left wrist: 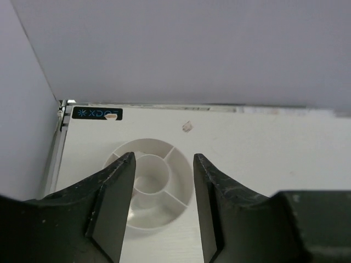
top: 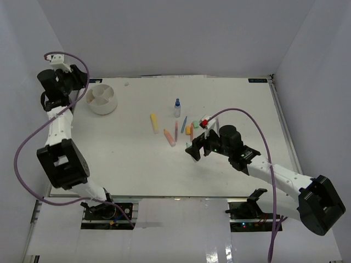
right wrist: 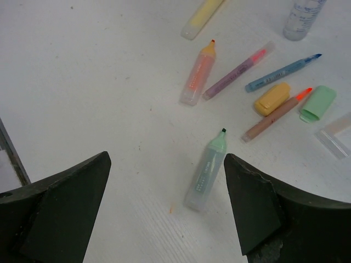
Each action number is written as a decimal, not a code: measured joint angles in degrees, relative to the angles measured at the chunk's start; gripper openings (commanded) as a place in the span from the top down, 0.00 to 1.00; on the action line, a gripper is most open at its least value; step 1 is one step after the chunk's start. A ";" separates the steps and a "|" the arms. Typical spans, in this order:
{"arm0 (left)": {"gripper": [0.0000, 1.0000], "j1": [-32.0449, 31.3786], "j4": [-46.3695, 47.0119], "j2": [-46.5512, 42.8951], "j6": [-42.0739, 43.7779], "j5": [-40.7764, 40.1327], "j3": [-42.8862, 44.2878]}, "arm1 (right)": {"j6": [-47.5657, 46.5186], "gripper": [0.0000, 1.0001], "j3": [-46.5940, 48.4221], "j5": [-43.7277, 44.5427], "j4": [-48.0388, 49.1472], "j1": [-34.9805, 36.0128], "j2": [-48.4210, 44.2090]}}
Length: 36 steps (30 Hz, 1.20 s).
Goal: Sort the stationery into containers
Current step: Place the stationery in the storage box, then pick up the pen from the center of the board.
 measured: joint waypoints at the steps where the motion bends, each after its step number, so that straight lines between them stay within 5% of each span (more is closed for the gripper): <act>1: 0.41 0.00 0.11 -4.59 -2.84 -1.70 -2.40 | 0.61 0.10 0.04 0.94 -0.44 -0.07 -0.76; 5: 0.39 0.00 -1.07 -19.34 -12.74 -5.22 -8.61 | 2.69 0.10 0.79 4.66 -3.37 -0.81 -2.49; 11: 0.34 -0.04 -5.64 -31.30 -23.08 0.87 -18.32 | 5.70 0.10 1.16 10.34 -7.21 -2.43 -3.21; 18: 0.02 -6.80 -12.52 -36.98 -25.75 1.22 -32.06 | 6.84 0.10 1.14 15.32 -10.88 -3.06 -4.00; 27: 0.02 -17.84 -15.32 -41.33 -23.45 -1.68 -37.27 | 7.52 0.07 0.79 20.90 -13.64 -3.34 -3.41; 36: 0.02 -18.34 -21.92 -39.06 -23.69 -7.82 -41.59 | 7.69 0.05 0.81 22.88 -16.50 -3.48 4.79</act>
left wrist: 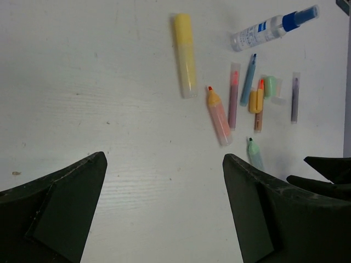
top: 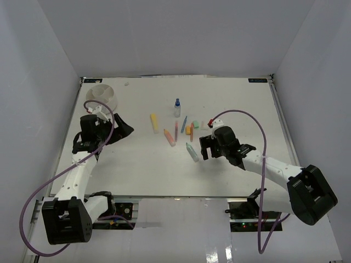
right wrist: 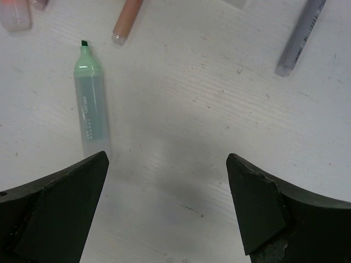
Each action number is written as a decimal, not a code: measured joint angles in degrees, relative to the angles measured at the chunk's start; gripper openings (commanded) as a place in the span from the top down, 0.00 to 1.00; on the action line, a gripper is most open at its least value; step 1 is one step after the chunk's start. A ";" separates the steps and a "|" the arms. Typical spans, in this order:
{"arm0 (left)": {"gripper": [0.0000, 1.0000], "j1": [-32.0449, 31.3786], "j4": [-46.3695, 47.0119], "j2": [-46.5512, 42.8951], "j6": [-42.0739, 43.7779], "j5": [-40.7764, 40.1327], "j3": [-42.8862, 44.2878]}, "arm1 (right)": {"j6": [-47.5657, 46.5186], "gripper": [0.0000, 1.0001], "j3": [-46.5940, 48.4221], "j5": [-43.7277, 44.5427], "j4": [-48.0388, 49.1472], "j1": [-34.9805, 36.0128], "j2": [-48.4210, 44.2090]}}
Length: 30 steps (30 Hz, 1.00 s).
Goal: Sort the stationery into containers
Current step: Pick up the pen from the center of the board.
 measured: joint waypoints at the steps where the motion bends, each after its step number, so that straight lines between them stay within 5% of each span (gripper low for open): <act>1: 0.02 0.00 -0.42 0.24 0.02 -0.02 -0.28 | 0.09 0.05 0.07 0.26 -0.22 -0.02 0.74; 4: 0.02 0.00 -0.92 0.52 0.22 -0.02 -1.03 | 0.59 0.00 0.46 1.38 -0.48 -0.57 2.86; 19: 0.04 0.00 -0.85 -0.17 0.28 -1.07 -2.95 | 2.97 0.13 11.98 3.56 -0.33 -13.03 15.69; 30: 0.04 0.00 -0.81 -0.46 0.24 -1.03 -2.95 | 3.78 0.32 14.95 4.63 -0.15 -13.11 23.87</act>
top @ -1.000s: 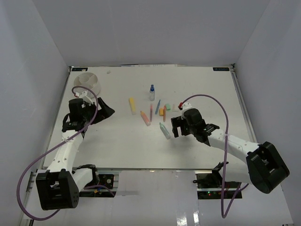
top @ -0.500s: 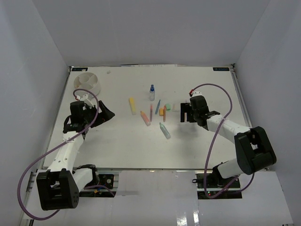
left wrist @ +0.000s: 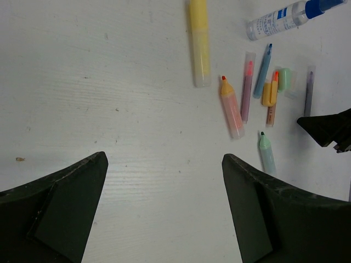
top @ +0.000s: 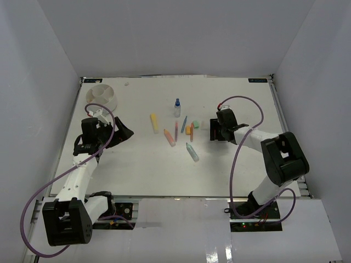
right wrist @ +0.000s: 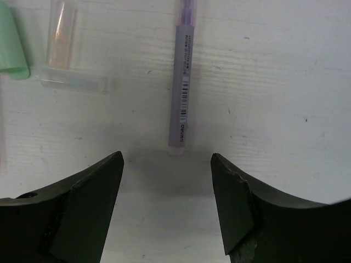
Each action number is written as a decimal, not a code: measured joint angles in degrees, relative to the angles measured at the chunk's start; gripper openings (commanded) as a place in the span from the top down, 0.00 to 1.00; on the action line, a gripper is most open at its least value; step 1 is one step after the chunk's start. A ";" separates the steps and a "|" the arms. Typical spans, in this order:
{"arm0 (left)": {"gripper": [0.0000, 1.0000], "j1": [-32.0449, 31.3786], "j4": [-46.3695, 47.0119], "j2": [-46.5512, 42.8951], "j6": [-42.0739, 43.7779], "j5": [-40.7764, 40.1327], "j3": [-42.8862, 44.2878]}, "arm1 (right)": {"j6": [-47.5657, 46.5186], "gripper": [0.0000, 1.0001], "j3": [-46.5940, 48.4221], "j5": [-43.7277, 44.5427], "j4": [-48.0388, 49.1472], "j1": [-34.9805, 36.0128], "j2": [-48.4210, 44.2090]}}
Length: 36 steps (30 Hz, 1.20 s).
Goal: Sort the stationery into containers
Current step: Pick up the pen from the center of the board.
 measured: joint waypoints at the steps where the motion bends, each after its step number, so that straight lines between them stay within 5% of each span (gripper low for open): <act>1: 0.04 0.00 0.00 0.00 0.00 0.00 0.00 | 0.00 0.32 0.22 0.07 0.07 -0.04 0.68; 7: 0.04 0.00 0.00 0.02 -0.02 0.17 -0.02 | 0.20 0.45 2.97 0.81 0.02 -1.14 3.96; 18: 0.09 -0.04 0.07 -0.11 -2.16 2.08 -0.87 | 0.26 0.91 5.40 2.58 0.61 -2.49 6.43; 25: 0.11 -2.93 0.39 -2.56 -7.39 5.81 -1.62 | -0.87 0.92 2.19 2.97 1.27 -1.84 3.04; 36: 0.14 -22.45 5.73 -1.14 -17.99 1.62 3.56 | -3.19 0.88 -9.38 -10.03 11.54 12.17 -20.94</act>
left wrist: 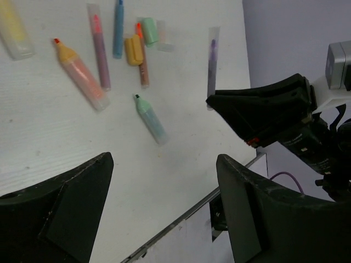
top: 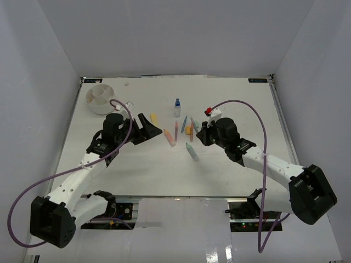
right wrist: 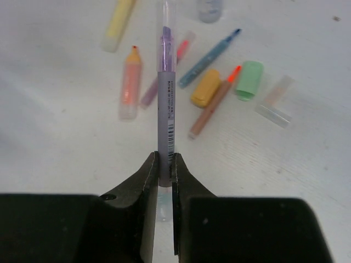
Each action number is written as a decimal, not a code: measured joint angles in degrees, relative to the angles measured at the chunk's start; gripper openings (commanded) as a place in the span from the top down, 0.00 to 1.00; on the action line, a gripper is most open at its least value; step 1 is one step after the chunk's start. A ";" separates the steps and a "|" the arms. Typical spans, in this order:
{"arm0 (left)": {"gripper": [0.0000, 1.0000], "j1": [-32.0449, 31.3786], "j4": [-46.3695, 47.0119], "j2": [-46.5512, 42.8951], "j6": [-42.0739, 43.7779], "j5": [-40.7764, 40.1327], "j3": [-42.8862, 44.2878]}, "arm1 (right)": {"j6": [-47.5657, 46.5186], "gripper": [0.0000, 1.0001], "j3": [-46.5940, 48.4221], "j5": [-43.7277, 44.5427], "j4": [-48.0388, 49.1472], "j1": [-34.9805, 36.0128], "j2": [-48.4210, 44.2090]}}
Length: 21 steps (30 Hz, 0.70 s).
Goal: Sort the stationery into containers
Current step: Pick up the pen from the center of the board.
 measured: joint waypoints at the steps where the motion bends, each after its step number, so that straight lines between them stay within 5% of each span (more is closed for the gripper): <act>1: 0.14 -1.95 0.61 0.87 -0.57 -1.18 1.01 | -0.02 0.88 -0.85 -1.88 1.51 0.92 -1.22; 11: 0.27 -17.16 4.44 14.82 -2.08 -12.37 14.34 | -1.25 0.88 -2.82 -15.65 10.84 6.16 -4.24; 21: 0.74 -20.20 4.66 21.20 -0.92 -18.25 17.18 | -1.29 0.87 -5.60 -19.10 15.52 6.36 -4.85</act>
